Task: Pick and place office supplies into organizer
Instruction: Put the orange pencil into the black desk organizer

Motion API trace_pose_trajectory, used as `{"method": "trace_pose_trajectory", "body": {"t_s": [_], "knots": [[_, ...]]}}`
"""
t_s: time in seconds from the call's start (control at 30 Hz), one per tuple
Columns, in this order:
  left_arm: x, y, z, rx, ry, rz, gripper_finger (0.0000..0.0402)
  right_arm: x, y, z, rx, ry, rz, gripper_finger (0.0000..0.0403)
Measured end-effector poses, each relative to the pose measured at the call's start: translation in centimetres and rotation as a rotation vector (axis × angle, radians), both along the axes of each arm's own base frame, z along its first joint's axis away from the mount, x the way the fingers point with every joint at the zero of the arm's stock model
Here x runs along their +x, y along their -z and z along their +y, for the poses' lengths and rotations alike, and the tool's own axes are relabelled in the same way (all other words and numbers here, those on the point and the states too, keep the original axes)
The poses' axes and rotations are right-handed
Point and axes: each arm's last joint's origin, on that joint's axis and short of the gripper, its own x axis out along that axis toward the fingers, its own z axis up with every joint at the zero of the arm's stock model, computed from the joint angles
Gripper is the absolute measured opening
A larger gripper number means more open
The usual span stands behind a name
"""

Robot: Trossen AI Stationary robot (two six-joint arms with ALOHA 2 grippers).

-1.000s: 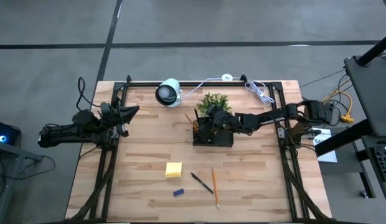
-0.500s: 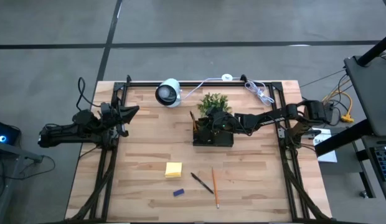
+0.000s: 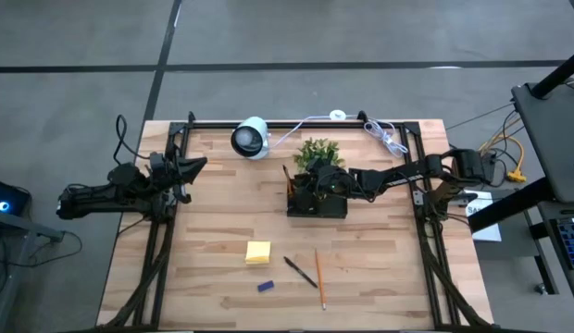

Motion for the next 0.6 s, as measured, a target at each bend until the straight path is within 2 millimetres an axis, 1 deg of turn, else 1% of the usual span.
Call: {"method": "trace_pose_trajectory", "body": {"t_s": [0.17, 0.33, 0.47, 0.6], "knots": [[0.0, 0.0, 0.0, 0.0, 0.0, 0.0, 0.0, 0.1, -0.3, 0.1, -0.001, 0.001, -0.029, 0.0075], [0.0, 0.0, 0.0, 0.0, 0.0, 0.0, 0.0, 0.0, -0.7, 0.1, -0.002, 0.002, -0.049, 0.0082], [0.0, 0.0, 0.0, 0.0, 0.0, 0.0, 0.0, -0.3, -1.8, 0.1, -0.004, 0.003, -0.083, 0.009], [0.0, 0.0, 0.0, 0.0, 0.0, 0.0, 0.0, -1.0, -3.7, 0.1, -0.011, 0.003, -0.137, 0.0097]]}}
